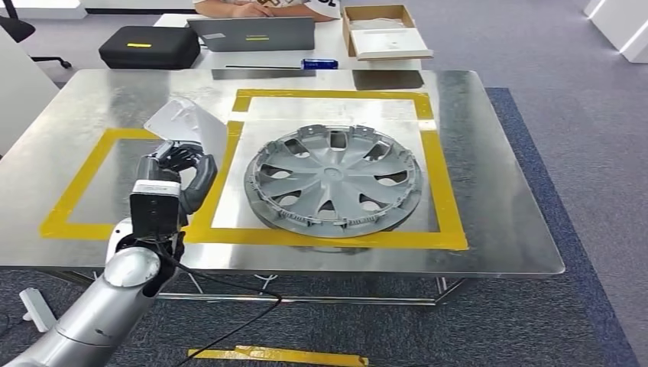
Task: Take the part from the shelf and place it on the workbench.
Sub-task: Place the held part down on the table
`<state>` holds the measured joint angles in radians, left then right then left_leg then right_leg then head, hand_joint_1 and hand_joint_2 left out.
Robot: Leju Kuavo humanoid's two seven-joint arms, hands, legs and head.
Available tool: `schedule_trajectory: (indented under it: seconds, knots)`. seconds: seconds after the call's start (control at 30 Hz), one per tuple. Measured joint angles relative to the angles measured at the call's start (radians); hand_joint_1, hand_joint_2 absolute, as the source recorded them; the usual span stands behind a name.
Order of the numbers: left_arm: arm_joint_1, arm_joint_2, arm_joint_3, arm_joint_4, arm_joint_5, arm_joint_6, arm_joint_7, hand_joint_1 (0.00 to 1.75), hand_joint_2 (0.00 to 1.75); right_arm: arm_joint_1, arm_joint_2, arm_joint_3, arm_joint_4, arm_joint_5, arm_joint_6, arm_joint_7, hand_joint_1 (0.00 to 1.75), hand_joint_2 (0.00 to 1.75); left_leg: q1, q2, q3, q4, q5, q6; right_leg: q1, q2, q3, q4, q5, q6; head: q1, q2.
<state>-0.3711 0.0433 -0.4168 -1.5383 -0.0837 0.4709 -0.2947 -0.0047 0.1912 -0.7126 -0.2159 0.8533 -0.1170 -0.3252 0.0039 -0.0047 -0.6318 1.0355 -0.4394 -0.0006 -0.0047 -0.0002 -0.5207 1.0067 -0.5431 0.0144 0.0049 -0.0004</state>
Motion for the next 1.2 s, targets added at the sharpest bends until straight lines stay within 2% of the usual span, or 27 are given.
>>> schedule_trajectory:
  seconds: [0.1, 0.13, 0.17, 0.23, 0.27, 0.3, 0.33, 0.37, 0.4, 0.43, 0.47, 0.57, 0.6, 0.67, 0.73, 0.77, 0.8, 0.83, 0.9, 0.93, 1.0, 1.1, 1.13, 1.2]
  knots:
    - [0.013, 0.022, 0.004, -0.008, -0.019, -0.021, 0.017, 1.75, 1.75, 0.001, 0.0, 0.0, -0.001, -0.001, 0.002, 0.006, 0.0, 1.75, 0.005, 0.0, 0.006, -0.011, -0.006, 0.013, 0.0, -0.001, -0.008, 0.014, -0.016, 0.014, 0.002, 0.0]
    - [0.02, 0.029, 0.008, -0.013, -0.023, -0.025, 0.018, 1.75, 1.75, 0.001, 0.0, 0.0, -0.001, -0.002, 0.003, 0.007, 0.0, 1.75, 0.008, 0.0, 0.008, -0.013, -0.006, 0.018, 0.0, -0.001, -0.025, 0.05, -0.036, 0.019, 0.004, 0.0]
    - [0.029, 0.035, 0.012, -0.02, -0.028, -0.028, 0.019, 1.75, 1.75, 0.001, 0.0, -0.001, -0.002, -0.003, 0.004, 0.008, 0.0, 1.75, 0.008, 0.001, 0.01, -0.014, -0.008, 0.022, -0.001, -0.001, -0.056, 0.107, -0.064, 0.022, 0.005, 0.0]
    - [0.056, 0.049, 0.025, -0.033, -0.035, -0.029, 0.015, 1.75, 1.75, -0.004, 0.0, -0.002, -0.005, -0.006, 0.006, 0.009, 0.0, 1.75, 0.008, 0.002, 0.011, -0.014, -0.011, 0.026, -0.001, -0.001, -0.129, 0.244, -0.113, 0.027, 0.007, 0.0]
    - [0.074, 0.055, 0.032, -0.04, -0.036, -0.028, 0.012, 1.75, 1.75, -0.007, 0.0, -0.003, -0.007, -0.007, 0.007, 0.01, 0.0, 1.75, 0.008, 0.003, 0.013, -0.014, -0.012, 0.027, -0.001, -0.001, -0.153, 0.284, -0.117, 0.027, 0.007, 0.0]
    - [0.091, 0.062, 0.041, -0.047, -0.035, -0.028, 0.008, 1.75, 1.75, -0.009, 0.0, -0.003, -0.009, -0.007, 0.008, 0.011, 0.0, 1.75, 0.008, 0.003, 0.015, -0.014, -0.014, 0.027, -0.001, -0.001, -0.158, 0.286, -0.1, 0.027, 0.007, 0.0]
    - [0.109, 0.068, 0.05, -0.056, -0.034, -0.028, 0.003, 1.75, 1.75, -0.009, 0.0, -0.003, -0.011, -0.008, 0.01, 0.012, 0.0, 1.75, 0.008, 0.001, 0.019, -0.014, -0.016, 0.026, -0.002, -0.001, -0.143, 0.243, -0.064, 0.025, 0.007, 0.0]
    - [0.124, 0.074, 0.06, -0.065, -0.032, -0.028, -0.002, 1.75, 1.75, -0.006, 0.0, -0.003, -0.012, -0.008, 0.011, 0.014, 0.0, 1.75, 0.008, 0.0, 0.024, -0.014, -0.019, 0.023, -0.002, -0.001, -0.115, 0.176, -0.021, 0.023, 0.008, 0.0]
    - [0.136, 0.079, 0.071, -0.074, -0.031, -0.028, -0.007, 1.75, 1.75, -0.002, 0.001, -0.003, -0.013, -0.007, 0.012, 0.016, 0.0, 1.75, 0.006, -0.002, 0.028, -0.013, -0.022, 0.02, -0.002, -0.001, -0.087, 0.111, 0.01, 0.02, 0.007, 0.0]
    - [0.146, 0.084, 0.081, -0.081, -0.029, -0.027, -0.011, 1.75, 1.75, 0.001, 0.001, -0.003, -0.015, -0.007, 0.013, 0.019, 0.0, 1.75, 0.004, -0.004, 0.029, -0.012, -0.023, 0.015, -0.002, -0.001, -0.059, 0.055, 0.027, 0.016, 0.007, 0.0]
    - [0.154, 0.089, 0.09, -0.087, -0.028, -0.027, -0.013, 1.75, 1.75, 0.005, 0.002, -0.003, -0.016, -0.007, 0.015, 0.02, 0.0, 1.75, 0.003, -0.005, 0.028, -0.011, -0.024, 0.01, -0.001, 0.001, -0.045, 0.026, 0.029, 0.012, 0.006, 0.0]
    - [0.181, 0.101, 0.12, -0.107, -0.027, -0.022, -0.016, 1.75, 1.75, 0.01, 0.008, -0.004, -0.025, -0.008, 0.022, 0.025, 0.0, 1.75, 0.004, -0.005, 0.026, -0.009, -0.024, -0.006, -0.001, 0.005, -0.034, 0.011, 0.024, -0.003, 0.004, 0.0]
    - [0.192, 0.105, 0.132, -0.113, -0.027, -0.02, -0.018, 1.75, 1.75, 0.012, 0.01, -0.004, -0.03, -0.007, 0.025, 0.029, 0.0, 1.75, 0.005, -0.004, 0.024, 0.002, -0.034, -0.01, -0.003, 0.005, -0.031, 0.009, 0.026, -0.008, 0.003, 0.0]
    - [0.214, 0.112, 0.16, -0.123, -0.025, -0.016, -0.022, 1.75, 1.75, 0.017, 0.017, -0.005, -0.043, -0.006, 0.03, 0.037, 0.0, 1.75, 0.007, -0.003, -0.007, 0.076, -0.082, -0.02, -0.006, 0.005, -0.027, 0.005, 0.027, -0.018, -0.001, 0.0]
    - [0.238, 0.12, 0.19, -0.126, -0.023, -0.012, -0.025, 1.75, 1.75, 0.024, 0.022, -0.008, -0.057, -0.006, 0.036, 0.043, 0.0, 1.75, 0.008, -0.002, -0.067, 0.205, -0.141, -0.026, -0.006, 0.005, -0.025, 0.005, 0.026, -0.023, -0.004, 0.0]
    - [0.251, 0.123, 0.203, -0.127, -0.021, -0.011, -0.026, 1.75, 1.75, 0.026, 0.025, -0.01, -0.064, -0.005, 0.038, 0.046, 0.0, 1.75, 0.008, -0.002, -0.089, 0.25, -0.152, -0.027, -0.005, 0.005, -0.024, 0.005, 0.025, -0.024, -0.003, 0.0]
    - [0.263, 0.125, 0.215, -0.128, -0.02, -0.01, -0.027, 1.75, 1.75, 0.029, 0.027, -0.011, -0.071, -0.005, 0.04, 0.048, 0.0, 1.75, 0.008, -0.002, -0.096, 0.262, -0.144, -0.027, -0.005, 0.005, -0.023, 0.005, 0.024, -0.024, -0.003, 0.0]
    - [0.273, 0.126, 0.225, -0.13, -0.019, -0.01, -0.028, 1.75, 1.75, 0.032, 0.03, -0.011, -0.078, -0.004, 0.042, 0.05, 0.0, 1.75, 0.008, -0.002, -0.084, 0.236, -0.117, -0.026, -0.005, 0.005, -0.02, 0.005, 0.022, -0.024, -0.003, 0.0]
    - [0.284, 0.128, 0.242, -0.135, -0.019, -0.01, -0.029, 1.75, 1.75, 0.037, 0.036, -0.012, -0.09, -0.003, 0.044, 0.053, 0.0, 1.75, 0.007, -0.001, -0.023, 0.113, -0.047, -0.02, -0.004, 0.005, -0.012, 0.005, 0.017, -0.021, -0.003, 0.0]
    - [0.286, 0.129, 0.248, -0.138, -0.019, -0.01, -0.03, 1.75, 1.75, 0.039, 0.038, -0.012, -0.095, -0.003, 0.045, 0.055, 0.0, 1.75, 0.006, 0.0, 0.006, 0.054, -0.028, -0.017, -0.002, 0.005, -0.01, 0.006, 0.013, -0.017, -0.003, 0.0]
    - [0.291, 0.13, 0.26, -0.142, -0.018, -0.01, -0.031, 1.75, 1.75, 0.044, 0.042, -0.013, -0.109, -0.002, 0.051, 0.062, 0.0, 1.75, 0.003, 0.001, 0.031, -0.001, -0.025, -0.01, 0.002, 0.004, -0.011, 0.006, 0.01, -0.009, -0.002, 0.0]
    - [0.309, 0.131, 0.281, -0.149, -0.015, -0.01, -0.034, 1.75, 1.75, 0.054, 0.05, -0.018, -0.139, 0.002, 0.069, 0.077, 0.0, 1.75, 0.006, 0.002, 0.034, -0.012, -0.028, 0.005, 0.003, 0.002, -0.016, 0.009, 0.0, 0.003, 0.0, 0.0]
    - [0.313, 0.131, 0.288, -0.151, -0.014, -0.011, -0.036, 1.75, 1.75, 0.057, 0.054, -0.02, -0.151, 0.004, 0.075, 0.081, 0.0, 1.75, 0.008, 0.002, 0.036, -0.014, -0.028, 0.011, 0.003, 0.002, -0.026, 0.033, -0.016, 0.008, 0.002, 0.0]
    - [0.321, 0.13, 0.302, -0.154, -0.008, -0.013, -0.04, 1.75, 1.75, 0.062, 0.059, -0.026, -0.173, 0.007, 0.087, 0.087, 0.0, 1.75, 0.009, 0.003, 0.038, -0.017, -0.029, 0.019, 0.003, 0.001, -0.075, 0.136, -0.071, 0.015, 0.008, 0.0]
